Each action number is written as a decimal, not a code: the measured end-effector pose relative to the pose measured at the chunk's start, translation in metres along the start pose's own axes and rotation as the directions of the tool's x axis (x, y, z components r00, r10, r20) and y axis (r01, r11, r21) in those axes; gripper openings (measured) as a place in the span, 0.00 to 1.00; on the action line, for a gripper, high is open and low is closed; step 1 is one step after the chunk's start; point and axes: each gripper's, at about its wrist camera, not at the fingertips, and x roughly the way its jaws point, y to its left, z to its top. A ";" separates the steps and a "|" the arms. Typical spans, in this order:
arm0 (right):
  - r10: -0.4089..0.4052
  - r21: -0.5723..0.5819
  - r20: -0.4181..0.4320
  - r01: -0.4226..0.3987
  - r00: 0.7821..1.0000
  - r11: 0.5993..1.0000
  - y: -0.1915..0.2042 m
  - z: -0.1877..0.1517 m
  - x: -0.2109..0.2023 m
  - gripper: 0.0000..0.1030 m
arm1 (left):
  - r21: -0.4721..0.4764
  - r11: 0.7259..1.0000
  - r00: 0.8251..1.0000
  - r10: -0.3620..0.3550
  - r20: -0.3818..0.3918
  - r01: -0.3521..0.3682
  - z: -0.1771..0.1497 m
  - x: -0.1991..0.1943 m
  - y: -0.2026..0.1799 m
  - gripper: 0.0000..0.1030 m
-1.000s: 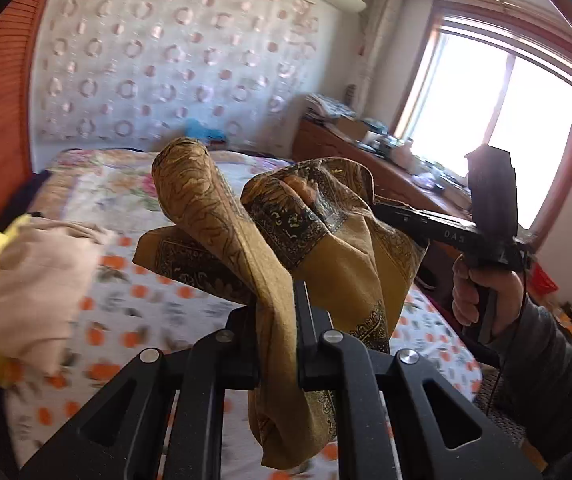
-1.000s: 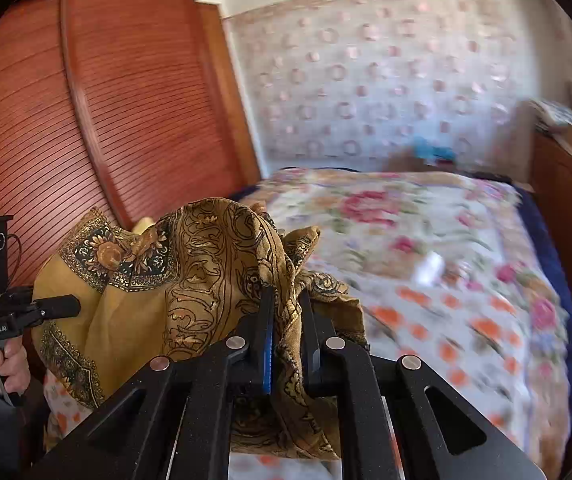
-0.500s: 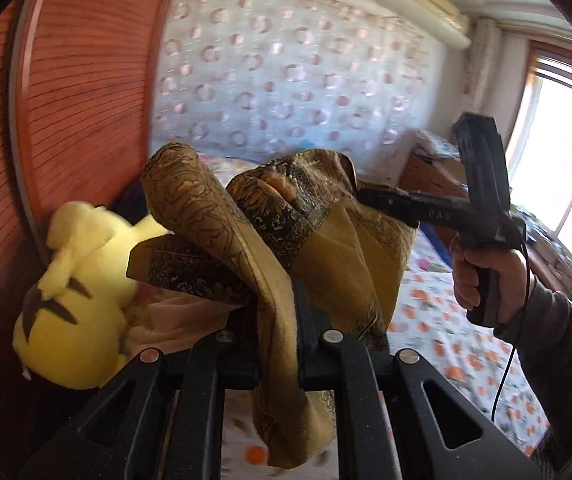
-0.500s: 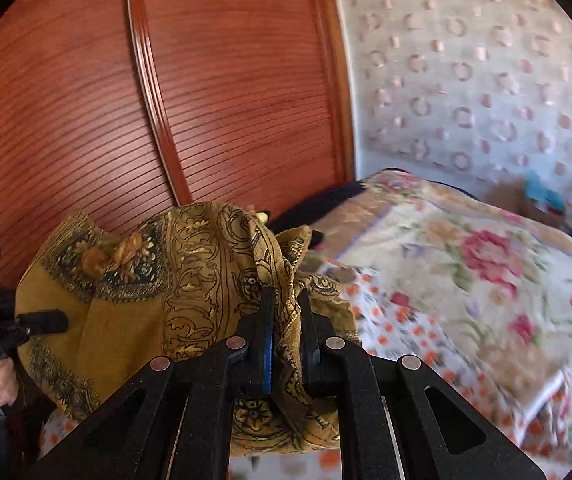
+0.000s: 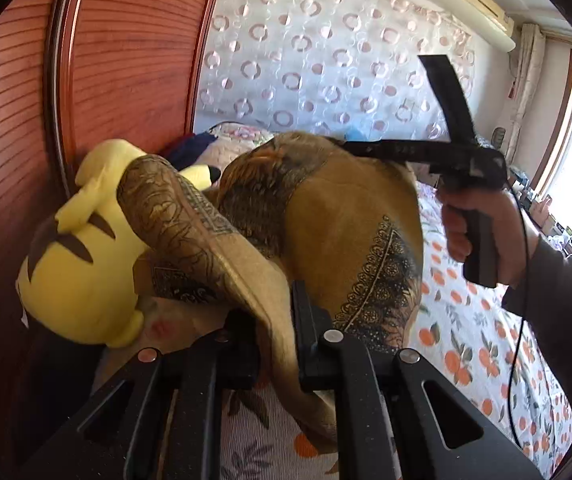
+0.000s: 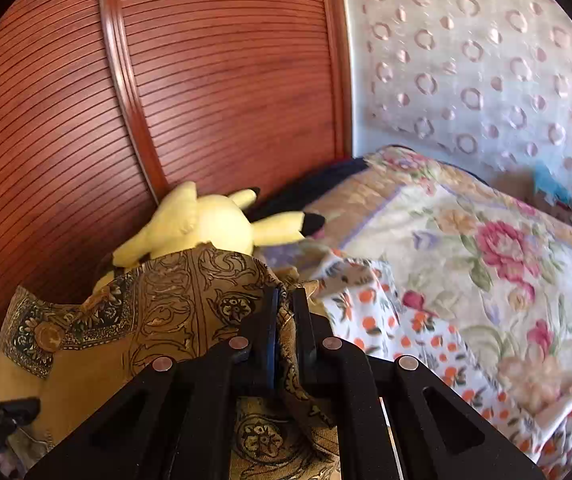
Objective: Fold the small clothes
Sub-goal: 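Lower the bundle beside the yellow plush toy and open both grippers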
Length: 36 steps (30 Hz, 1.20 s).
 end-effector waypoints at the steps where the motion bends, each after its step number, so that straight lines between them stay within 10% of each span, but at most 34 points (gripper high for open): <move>1: -0.010 0.004 -0.005 0.010 1.000 1.000 0.013 -0.007 -0.009 0.07 | 0.001 1.000 1.000 0.004 -0.004 -0.004 -0.002 0.001 0.000 0.13; 8: -0.123 -0.049 0.097 0.128 0.988 0.991 0.058 -0.013 -0.080 0.44 | 0.004 0.999 0.999 0.035 -0.001 -0.035 -0.005 -0.004 -0.004 0.29; 13: 0.026 -0.097 0.123 -0.014 0.992 0.995 0.096 -0.032 -0.096 0.44 | 0.012 0.998 0.998 0.055 0.013 -0.055 -0.009 -0.014 0.001 0.45; 21: -0.029 -0.035 0.053 0.030 0.998 0.999 0.096 -0.051 -0.074 0.44 | 0.038 0.996 0.996 0.083 0.046 -0.085 -0.012 -0.044 -0.003 0.77; 36: -0.145 0.066 0.185 0.135 0.972 0.989 0.135 -0.148 -0.245 0.44 | 0.215 0.975 0.993 0.030 0.117 -0.055 -0.024 -0.102 -0.102 0.77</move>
